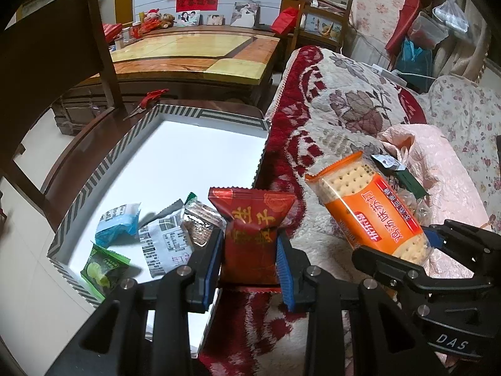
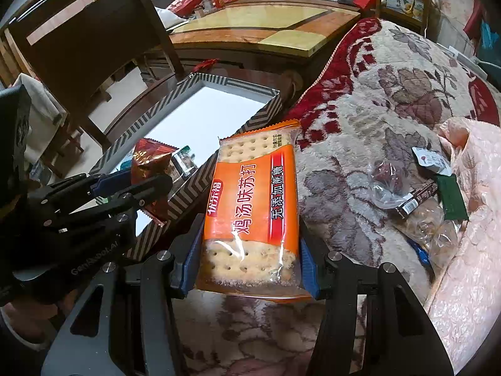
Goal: Organize snacks
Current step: 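Carry the red candy packet and orange cracker pack over the white tray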
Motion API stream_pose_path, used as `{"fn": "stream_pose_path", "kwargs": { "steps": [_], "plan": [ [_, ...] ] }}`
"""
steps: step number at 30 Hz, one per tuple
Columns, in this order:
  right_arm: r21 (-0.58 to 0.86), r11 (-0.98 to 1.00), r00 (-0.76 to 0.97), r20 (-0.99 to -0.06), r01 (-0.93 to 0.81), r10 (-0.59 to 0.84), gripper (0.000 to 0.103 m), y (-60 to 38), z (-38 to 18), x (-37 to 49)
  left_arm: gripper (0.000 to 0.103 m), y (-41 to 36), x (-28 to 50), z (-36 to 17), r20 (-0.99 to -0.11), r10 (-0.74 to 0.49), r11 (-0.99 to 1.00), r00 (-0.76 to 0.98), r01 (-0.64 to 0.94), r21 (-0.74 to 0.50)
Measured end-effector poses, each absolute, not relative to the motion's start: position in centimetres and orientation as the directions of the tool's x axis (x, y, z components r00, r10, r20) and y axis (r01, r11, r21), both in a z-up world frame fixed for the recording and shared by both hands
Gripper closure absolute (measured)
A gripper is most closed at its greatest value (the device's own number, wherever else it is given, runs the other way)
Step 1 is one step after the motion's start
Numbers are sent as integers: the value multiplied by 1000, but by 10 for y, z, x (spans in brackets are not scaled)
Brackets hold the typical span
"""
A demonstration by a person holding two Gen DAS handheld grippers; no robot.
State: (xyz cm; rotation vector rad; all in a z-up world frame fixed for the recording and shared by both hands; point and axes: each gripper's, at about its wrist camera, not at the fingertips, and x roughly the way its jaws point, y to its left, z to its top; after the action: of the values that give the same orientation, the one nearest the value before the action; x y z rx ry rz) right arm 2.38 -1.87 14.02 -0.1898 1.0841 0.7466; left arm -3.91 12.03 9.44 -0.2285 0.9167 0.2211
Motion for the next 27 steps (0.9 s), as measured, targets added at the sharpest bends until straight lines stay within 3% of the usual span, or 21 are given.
{"fn": "stream_pose_path", "kwargs": {
  "steps": [27],
  "plan": [
    [203,728,241,-856,-655,457,51,-6,139,20,68,130,-42,91,-807,96,947,583,-303,-107]
  ]
}}
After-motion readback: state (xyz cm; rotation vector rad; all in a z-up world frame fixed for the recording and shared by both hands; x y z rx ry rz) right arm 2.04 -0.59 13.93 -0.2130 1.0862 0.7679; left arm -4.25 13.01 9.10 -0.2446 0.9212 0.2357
